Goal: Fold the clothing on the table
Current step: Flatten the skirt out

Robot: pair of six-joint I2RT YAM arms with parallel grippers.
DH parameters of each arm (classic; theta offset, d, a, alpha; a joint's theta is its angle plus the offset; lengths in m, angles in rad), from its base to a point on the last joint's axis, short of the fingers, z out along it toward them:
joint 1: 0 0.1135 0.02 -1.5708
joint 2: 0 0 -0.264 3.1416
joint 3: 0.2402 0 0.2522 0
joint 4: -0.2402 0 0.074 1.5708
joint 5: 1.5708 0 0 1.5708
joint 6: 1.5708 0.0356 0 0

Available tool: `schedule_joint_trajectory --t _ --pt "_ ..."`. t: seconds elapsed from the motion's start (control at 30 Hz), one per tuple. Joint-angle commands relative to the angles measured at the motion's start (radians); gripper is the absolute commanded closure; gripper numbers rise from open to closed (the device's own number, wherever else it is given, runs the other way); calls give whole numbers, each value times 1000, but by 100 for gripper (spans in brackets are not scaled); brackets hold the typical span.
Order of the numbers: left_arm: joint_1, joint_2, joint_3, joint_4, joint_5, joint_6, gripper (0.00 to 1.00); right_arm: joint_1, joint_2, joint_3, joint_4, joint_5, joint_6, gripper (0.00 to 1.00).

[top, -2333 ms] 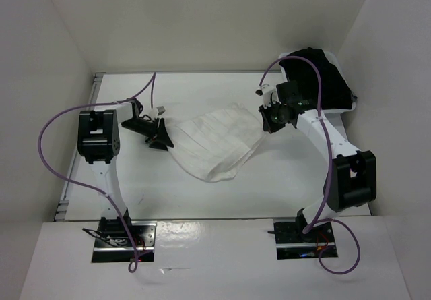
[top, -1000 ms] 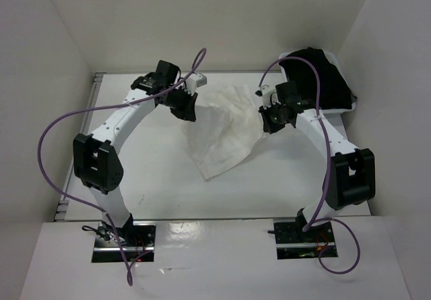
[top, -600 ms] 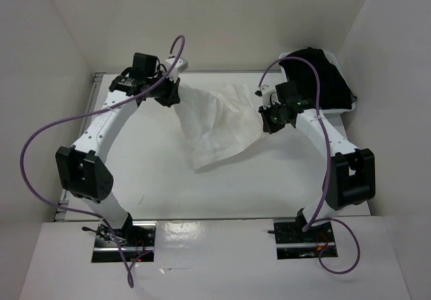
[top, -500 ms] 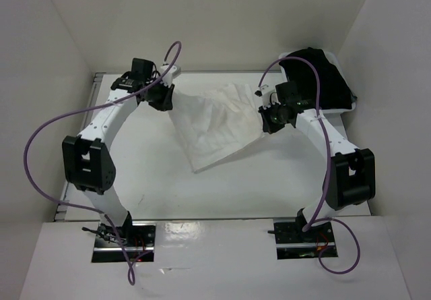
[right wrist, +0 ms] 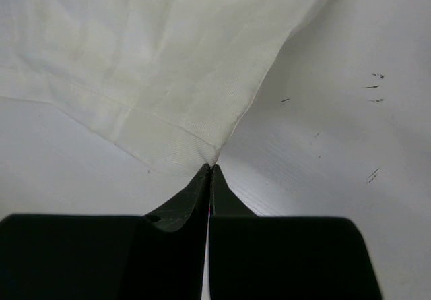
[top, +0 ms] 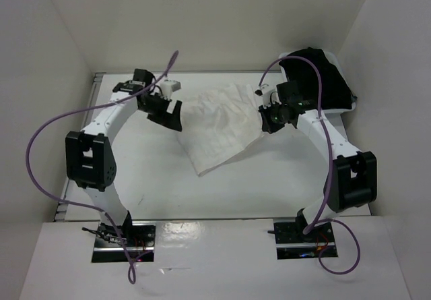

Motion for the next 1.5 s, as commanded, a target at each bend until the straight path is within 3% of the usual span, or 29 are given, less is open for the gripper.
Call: schedule_joint_trajectory --t 0.0,0.07,0.1,0.2,0.33,0.47,0.63,0.83,0.93,1.47 --pt "-148 -110 -105 -90 120 25 0 -9 -47 1 24 -14 -1 100" --pt "-257 -188 -176 -6 -22 49 0 -9 -37 1 24 -14 -1 100" --pt "-293 -214 -254 22 -158 59 0 -9 -37 1 24 -14 -1 100" --pt "-415 -303 -352 101 -314 59 0 -9 -27 10 24 -14 -1 100" --pt "-529 -274 -433 141 -378 -21 0 -9 -8 28 15 -4 8 100" --pt "-540 -214 -420 130 -353 -96 1 -9 -8 28 15 -4 8 100" --pt "-635 -273 -494 262 -622 3 1 -9 -8 18 26 5 8 100" --pt "-800 -225 -503 282 -690 -27 3 -9 -17 9 26 23 8 100" --pt "-882 -216 -538 326 -790 -38 3 -9 -17 9 26 23 8 100" --pt "-933 -1 -555 467 -987 -49 5 -9 -27 9 26 23 8 100"
